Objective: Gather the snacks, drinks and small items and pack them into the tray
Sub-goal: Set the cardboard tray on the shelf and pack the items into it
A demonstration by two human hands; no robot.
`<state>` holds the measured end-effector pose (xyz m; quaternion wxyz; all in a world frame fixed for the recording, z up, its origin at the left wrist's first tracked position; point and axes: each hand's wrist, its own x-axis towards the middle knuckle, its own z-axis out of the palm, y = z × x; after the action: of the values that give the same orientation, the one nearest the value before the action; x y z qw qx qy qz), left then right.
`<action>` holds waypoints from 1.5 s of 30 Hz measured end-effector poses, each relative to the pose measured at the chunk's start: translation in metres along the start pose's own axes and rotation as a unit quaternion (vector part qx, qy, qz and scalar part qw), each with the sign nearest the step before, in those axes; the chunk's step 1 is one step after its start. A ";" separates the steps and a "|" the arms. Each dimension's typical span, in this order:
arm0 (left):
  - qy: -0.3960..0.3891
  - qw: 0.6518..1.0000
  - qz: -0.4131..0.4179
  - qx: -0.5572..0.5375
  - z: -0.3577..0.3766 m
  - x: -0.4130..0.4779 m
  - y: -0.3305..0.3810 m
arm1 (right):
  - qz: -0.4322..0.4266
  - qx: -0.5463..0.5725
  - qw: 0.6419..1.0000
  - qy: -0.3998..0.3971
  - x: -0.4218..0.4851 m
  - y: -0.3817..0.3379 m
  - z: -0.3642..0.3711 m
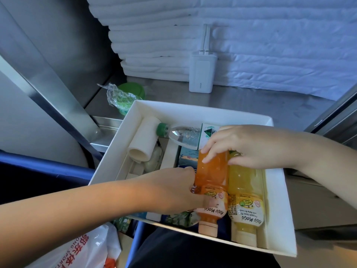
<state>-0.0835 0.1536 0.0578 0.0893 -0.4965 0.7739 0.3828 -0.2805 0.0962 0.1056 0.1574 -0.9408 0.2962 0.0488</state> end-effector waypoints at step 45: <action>0.357 0.895 0.043 0.265 -0.070 0.010 -0.061 | 0.026 -0.006 0.973 0.228 0.032 0.036 -0.001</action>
<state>-0.0204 0.0860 0.0706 -0.0810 -0.5241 0.8470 -0.0354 -0.2748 0.0500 0.0913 0.0791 -0.9202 0.3479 -0.1609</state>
